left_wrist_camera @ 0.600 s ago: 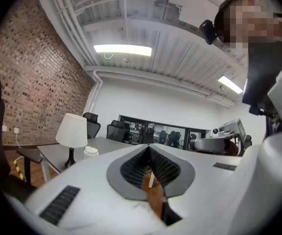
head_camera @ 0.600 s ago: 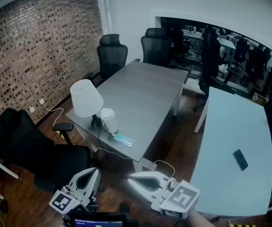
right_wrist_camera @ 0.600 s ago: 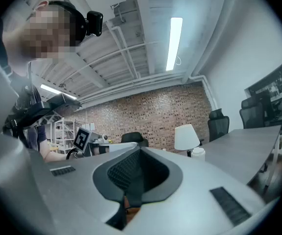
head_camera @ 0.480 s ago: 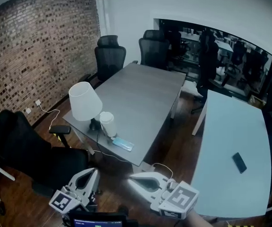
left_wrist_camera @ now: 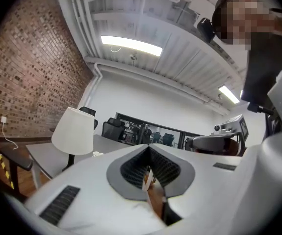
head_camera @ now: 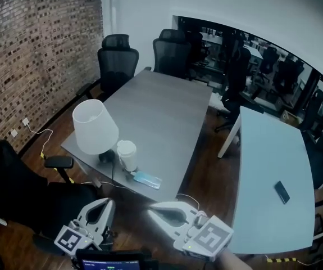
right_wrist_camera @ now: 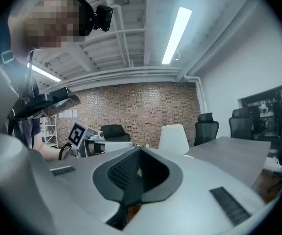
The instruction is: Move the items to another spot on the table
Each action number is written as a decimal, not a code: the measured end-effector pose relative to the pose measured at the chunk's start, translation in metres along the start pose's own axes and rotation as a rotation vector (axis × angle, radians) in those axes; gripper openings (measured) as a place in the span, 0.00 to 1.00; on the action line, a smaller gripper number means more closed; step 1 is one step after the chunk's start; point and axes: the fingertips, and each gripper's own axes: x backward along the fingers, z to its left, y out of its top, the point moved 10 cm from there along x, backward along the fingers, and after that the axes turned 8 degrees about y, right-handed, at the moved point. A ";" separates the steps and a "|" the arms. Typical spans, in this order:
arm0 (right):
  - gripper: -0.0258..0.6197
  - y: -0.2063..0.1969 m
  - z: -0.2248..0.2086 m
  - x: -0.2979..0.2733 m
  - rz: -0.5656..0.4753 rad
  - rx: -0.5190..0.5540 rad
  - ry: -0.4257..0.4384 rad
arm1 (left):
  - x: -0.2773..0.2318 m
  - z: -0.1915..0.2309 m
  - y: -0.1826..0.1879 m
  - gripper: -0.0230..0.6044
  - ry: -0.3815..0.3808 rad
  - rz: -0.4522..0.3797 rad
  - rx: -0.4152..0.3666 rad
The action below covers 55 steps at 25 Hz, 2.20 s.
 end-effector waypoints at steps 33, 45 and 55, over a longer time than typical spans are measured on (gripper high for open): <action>0.05 -0.015 -0.111 -0.107 0.095 0.086 0.176 | -0.035 0.132 0.013 0.06 0.117 0.120 -0.179; 0.05 -0.013 -0.186 -0.096 0.095 0.117 0.243 | -0.116 0.117 0.024 0.06 0.145 0.123 -0.244; 0.05 -0.005 -0.219 -0.106 0.078 0.067 0.336 | -0.134 0.123 0.058 0.06 0.089 0.093 -0.246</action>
